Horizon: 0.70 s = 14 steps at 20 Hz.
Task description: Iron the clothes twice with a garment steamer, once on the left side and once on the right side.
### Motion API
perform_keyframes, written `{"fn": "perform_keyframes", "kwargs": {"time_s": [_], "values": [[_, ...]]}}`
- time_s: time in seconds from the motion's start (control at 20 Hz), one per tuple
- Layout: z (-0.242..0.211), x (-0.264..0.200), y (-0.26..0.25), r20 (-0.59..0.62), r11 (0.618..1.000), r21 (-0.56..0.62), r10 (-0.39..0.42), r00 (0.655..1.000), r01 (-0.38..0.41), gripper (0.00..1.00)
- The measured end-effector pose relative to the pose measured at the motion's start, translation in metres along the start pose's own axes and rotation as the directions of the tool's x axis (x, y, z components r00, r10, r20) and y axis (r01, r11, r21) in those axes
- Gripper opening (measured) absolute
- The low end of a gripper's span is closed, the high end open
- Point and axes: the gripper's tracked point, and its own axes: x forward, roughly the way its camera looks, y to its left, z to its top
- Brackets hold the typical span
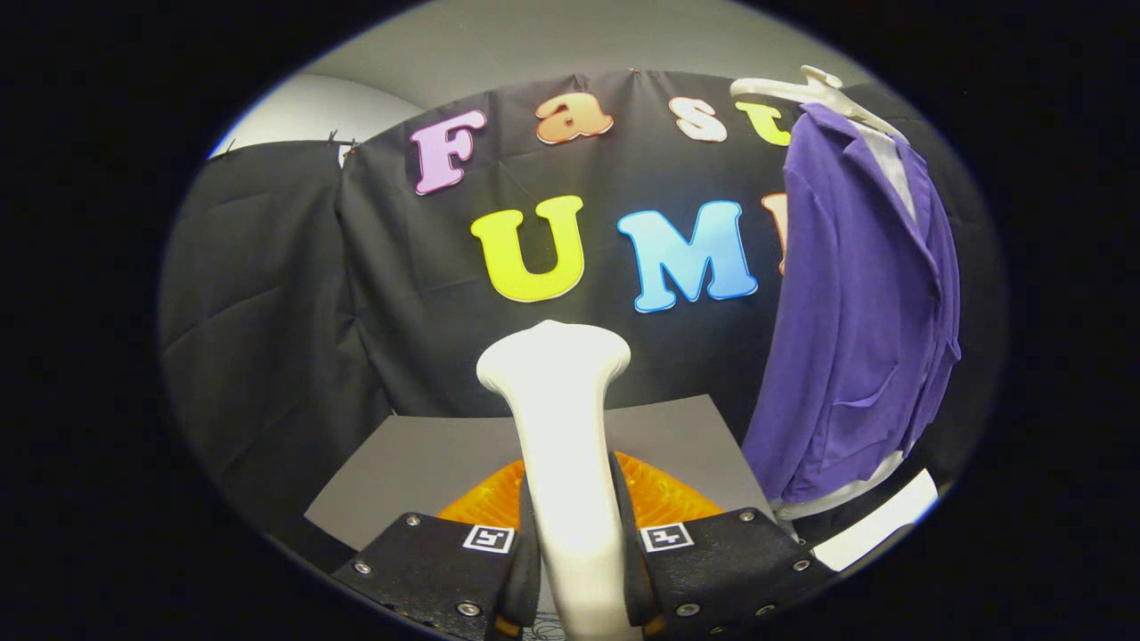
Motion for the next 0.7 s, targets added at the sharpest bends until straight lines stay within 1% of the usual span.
{"fn": "perform_keyframes", "kwargs": {"time_s": [0.15,0.3,0.5,0.7], "values": [[0.008,-0.039,-0.023,0.060,0.999,0.018,0.040,0.997,-0.042,0.37],[0.016,-0.078,-0.049,0.111,0.998,0.028,0.059,0.992,-0.062,0.37],[0.022,-0.118,-0.084,0.143,0.998,0.029,0.051,0.988,-0.056,0.37],[0.044,-0.140,-0.111,0.198,0.995,0.090,0.026,0.980,-0.044,0.37]]}}
